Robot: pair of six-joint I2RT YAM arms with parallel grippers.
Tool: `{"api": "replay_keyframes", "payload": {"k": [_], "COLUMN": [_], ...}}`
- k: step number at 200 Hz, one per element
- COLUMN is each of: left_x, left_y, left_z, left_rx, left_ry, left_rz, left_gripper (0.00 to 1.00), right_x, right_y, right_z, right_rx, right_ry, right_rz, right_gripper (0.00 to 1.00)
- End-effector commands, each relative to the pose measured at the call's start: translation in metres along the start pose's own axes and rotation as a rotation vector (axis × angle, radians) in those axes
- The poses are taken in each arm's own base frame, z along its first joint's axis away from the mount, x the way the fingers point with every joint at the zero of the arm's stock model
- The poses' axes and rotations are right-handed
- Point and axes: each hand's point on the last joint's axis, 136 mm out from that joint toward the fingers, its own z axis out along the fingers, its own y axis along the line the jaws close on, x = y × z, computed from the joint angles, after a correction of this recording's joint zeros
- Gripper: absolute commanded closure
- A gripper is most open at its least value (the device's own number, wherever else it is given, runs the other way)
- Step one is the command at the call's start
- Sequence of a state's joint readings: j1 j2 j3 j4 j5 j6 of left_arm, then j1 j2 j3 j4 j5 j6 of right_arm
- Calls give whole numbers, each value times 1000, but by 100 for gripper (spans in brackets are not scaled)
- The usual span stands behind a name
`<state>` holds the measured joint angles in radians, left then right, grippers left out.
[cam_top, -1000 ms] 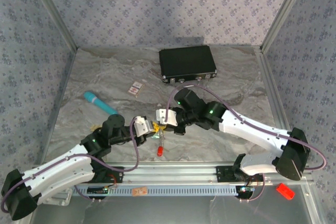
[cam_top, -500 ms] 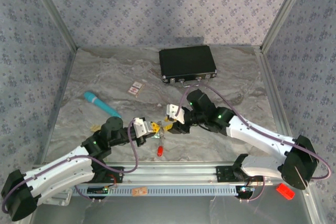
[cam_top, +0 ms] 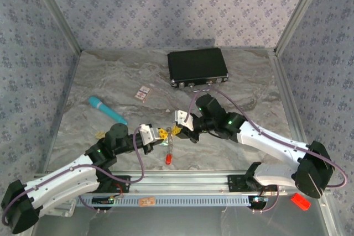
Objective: Put the keys on the keyring
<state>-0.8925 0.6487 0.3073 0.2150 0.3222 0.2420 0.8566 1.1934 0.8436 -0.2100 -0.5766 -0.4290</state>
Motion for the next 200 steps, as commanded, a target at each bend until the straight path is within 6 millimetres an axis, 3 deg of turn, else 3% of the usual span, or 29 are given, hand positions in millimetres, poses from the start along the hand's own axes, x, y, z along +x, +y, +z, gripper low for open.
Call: {"api": "replay_keyframes", "payload": {"k": [1, 62, 99, 121, 169, 200], "left_x": [-22, -24, -21, -20, -21, -21], "left_y": [-1, -3, -3, -3, -3, -2], "left_z": [-3, -3, -1, 0, 0, 0], "left_rx": [10, 17, 20, 24, 22, 20], "left_ry": [-88, -98, -89, -88, -91, -91], "left_rz": [23, 36, 34, 35, 32, 33], "left_gripper": [100, 100, 100, 100, 100, 100], "right_x": [4, 4, -1, -4, -7, -8], "right_y": [0, -3, -1, -1, -1, -2], "right_z": [2, 5, -1, -3, 3, 4], "right_rx": [-15, -10, 9, 16, -1, 0], "right_ry": [19, 25, -15, -39, -54, -48], "right_rz": [12, 15, -10, -20, -16, -16], "right_gripper": [95, 93, 77, 74, 76, 90]}}
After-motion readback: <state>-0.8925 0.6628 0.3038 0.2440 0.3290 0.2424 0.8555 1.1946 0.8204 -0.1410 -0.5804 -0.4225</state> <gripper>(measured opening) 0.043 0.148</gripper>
